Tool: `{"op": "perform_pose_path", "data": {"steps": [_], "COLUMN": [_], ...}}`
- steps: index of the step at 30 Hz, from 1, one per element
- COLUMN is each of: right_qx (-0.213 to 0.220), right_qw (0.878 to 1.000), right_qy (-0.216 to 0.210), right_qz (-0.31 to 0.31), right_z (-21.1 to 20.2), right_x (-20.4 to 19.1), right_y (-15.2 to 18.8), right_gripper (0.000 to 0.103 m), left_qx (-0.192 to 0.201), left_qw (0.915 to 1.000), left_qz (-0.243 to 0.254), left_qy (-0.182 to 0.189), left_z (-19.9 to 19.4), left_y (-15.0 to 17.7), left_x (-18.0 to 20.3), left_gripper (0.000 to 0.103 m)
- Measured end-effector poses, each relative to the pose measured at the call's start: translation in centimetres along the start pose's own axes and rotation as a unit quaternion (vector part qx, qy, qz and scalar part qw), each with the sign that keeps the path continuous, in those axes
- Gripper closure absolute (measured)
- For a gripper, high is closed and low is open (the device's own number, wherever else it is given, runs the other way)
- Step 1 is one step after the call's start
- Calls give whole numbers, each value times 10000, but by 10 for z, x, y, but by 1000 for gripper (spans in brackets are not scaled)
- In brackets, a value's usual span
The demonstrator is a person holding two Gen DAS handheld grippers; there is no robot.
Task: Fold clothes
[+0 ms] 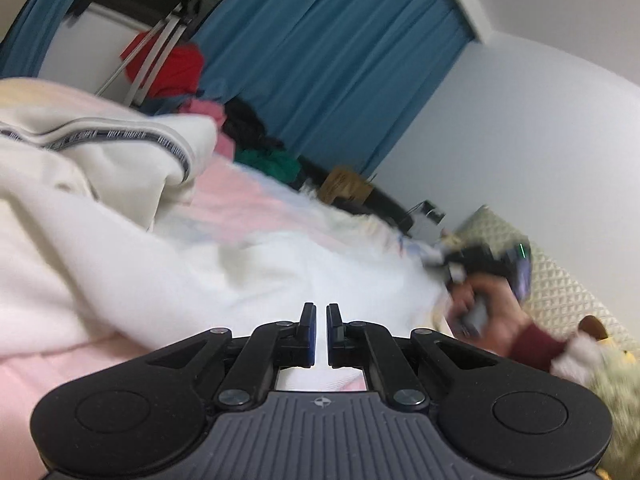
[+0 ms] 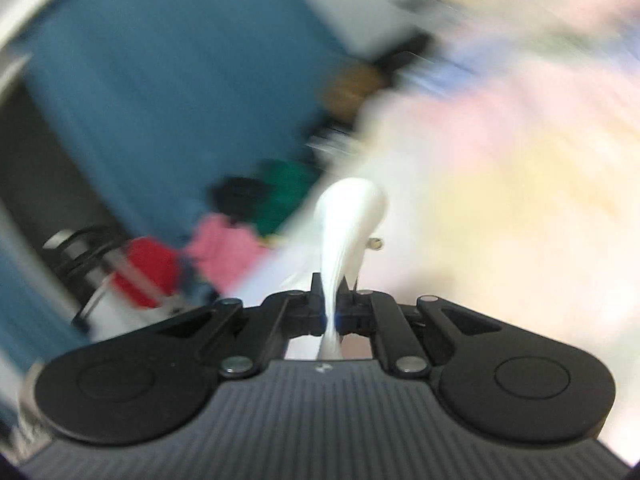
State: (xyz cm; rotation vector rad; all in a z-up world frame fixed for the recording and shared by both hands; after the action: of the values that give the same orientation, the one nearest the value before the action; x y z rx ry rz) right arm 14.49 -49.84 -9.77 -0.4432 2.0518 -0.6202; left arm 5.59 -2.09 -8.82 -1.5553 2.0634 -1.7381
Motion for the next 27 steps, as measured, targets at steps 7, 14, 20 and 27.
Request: {"op": "perform_pose_path", "data": {"steps": [7, 14, 20, 27], "right_qx": [-806, -989, -939, -879], "right_qw": [9924, 9929, 9925, 9933], "right_qy": [286, 579, 665, 611], "right_qz": [880, 318, 406, 425], "right_z": [-4, -5, -1, 1], "right_x": [82, 79, 75, 70], "right_y": [18, 37, 24, 23], "right_gripper": [96, 96, 95, 96], "left_qx": [-174, 458, 1673, 2119], "left_qw": [9900, 8998, 8185, 7874], "left_qz": [-1076, -4092, -5017, -5173], "left_qy": [-895, -1441, -2245, -2596], "left_z": [-13, -73, -132, -145], "left_y": [-6, 13, 24, 16], "left_x": [-20, -106, -156, -187], "left_gripper": [23, 6, 9, 46]}}
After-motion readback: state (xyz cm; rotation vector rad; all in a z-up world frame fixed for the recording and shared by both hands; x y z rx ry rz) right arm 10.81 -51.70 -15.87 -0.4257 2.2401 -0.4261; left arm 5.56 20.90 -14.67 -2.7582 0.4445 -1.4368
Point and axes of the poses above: each gripper's, at about its wrist camera, not at the fingertips, and z roughly the way its jaws point, x to its right, y to its underside, the point moved 4 cm from there along z, roughly the way its jaws point, and after that the axes turned 5 degrees about -x, right-handed, at the moved point
